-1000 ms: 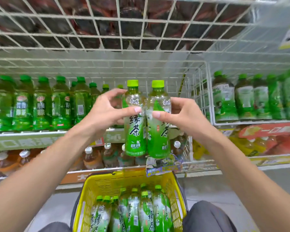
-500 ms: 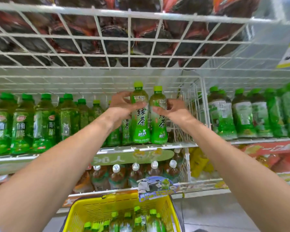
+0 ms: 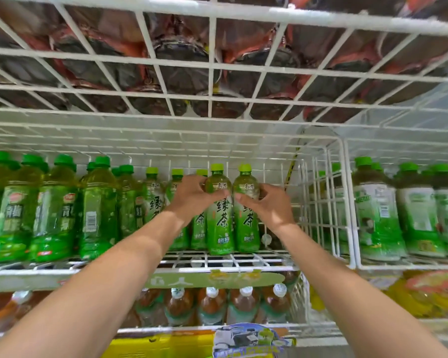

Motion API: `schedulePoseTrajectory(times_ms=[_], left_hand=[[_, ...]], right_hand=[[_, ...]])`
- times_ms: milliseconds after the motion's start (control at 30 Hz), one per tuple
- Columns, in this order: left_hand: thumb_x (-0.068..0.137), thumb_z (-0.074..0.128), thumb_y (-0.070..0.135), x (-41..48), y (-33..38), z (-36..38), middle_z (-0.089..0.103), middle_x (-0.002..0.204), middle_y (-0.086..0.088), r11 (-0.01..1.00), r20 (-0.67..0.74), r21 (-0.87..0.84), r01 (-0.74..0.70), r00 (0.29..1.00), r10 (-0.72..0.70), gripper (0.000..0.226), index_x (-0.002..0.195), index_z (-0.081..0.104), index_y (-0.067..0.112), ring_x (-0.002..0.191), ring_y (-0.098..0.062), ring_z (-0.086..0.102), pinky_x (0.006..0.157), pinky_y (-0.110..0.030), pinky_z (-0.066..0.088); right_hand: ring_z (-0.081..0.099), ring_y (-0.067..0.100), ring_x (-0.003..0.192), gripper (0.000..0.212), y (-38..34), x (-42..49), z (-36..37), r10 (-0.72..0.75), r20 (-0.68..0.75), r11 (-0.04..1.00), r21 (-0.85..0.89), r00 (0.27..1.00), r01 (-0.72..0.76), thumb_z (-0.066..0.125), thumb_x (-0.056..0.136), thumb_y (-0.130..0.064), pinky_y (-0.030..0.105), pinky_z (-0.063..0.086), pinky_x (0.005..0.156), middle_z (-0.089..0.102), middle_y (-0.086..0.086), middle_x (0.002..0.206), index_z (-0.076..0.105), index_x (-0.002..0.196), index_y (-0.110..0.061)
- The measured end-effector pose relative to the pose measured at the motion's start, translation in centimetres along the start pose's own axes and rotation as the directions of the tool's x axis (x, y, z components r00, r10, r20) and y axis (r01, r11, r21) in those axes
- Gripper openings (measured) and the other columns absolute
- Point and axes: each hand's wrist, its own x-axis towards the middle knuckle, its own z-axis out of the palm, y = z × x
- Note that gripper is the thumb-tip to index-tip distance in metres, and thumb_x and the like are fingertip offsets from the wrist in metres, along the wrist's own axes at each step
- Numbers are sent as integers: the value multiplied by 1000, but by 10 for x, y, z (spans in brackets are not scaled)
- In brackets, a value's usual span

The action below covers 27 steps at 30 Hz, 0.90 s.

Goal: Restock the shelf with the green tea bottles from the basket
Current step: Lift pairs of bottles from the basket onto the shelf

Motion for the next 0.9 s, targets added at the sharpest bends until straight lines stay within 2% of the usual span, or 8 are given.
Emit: schedulePoseTrajectory(times_ms=[67,133,200,300,433,533,733,900], left_hand=[[80,85,29,5,-1,-1,60,48,21,998,14,67,-20,1000,19,17,82,72,18,43,6,53,48,-7,40],[80,85,33,10,2,-1,57,48,14,989,25,147,-22,1000,19,22,78,70,17,41,2,50,41,-10,38],[79,84,38,17,2,0,63,63,12,966,28,256,-42,999,36,24,80,68,21,55,-1,59,48,-14,43],[79,83,43,25,3,4,67,87,6,927,30,372,-56,998,49,28,91,68,22,81,-10,65,66,-23,49],[75,83,51,36,2,8,62,90,5,874,10,484,-45,999,47,38,92,66,21,83,-12,61,72,-29,52],[75,83,53,40,-2,9,65,89,4,849,-11,528,-33,999,46,41,93,66,20,83,-14,63,74,-32,54],[75,81,56,45,-7,15,64,88,4,810,-46,585,-31,996,72,43,94,67,20,80,-14,62,78,-34,55],[75,80,58,53,-6,27,64,87,0,734,-52,679,-20,996,75,47,91,64,16,84,-22,63,69,-34,49]], right_hand=[[55,-3,47,40,5,4,3,6,-2,1000,6,1000,-6,82,77,-54,26,50,57,65,-16,58,76,94,-18],[56,-3,46,30,9,8,4,13,-6,1000,-2,1000,-13,82,76,-55,24,48,57,62,-18,53,73,80,-27],[61,3,50,31,14,12,8,12,-4,999,-34,1000,-12,80,75,-59,24,51,58,68,-12,58,70,74,-30],[53,-6,41,25,20,18,9,23,38,998,-56,999,-21,78,80,-52,11,37,50,59,-20,46,64,70,-34],[52,-4,42,34,29,27,12,41,24,995,-89,999,-39,71,72,-66,18,38,52,62,-12,50,69,75,-32],[48,-4,38,34,30,31,13,30,74,990,-142,997,-20,76,82,-55,12,32,46,53,-15,39,61,64,-31],[56,5,56,40,42,39,12,17,65,988,-152,998,-7,77,80,-57,24,45,62,68,-7,64,78,93,-19],[53,8,54,40,48,40,12,58,7,986,-155,998,-56,79,77,-60,28,50,67,64,-5,59,75,81,-20]])
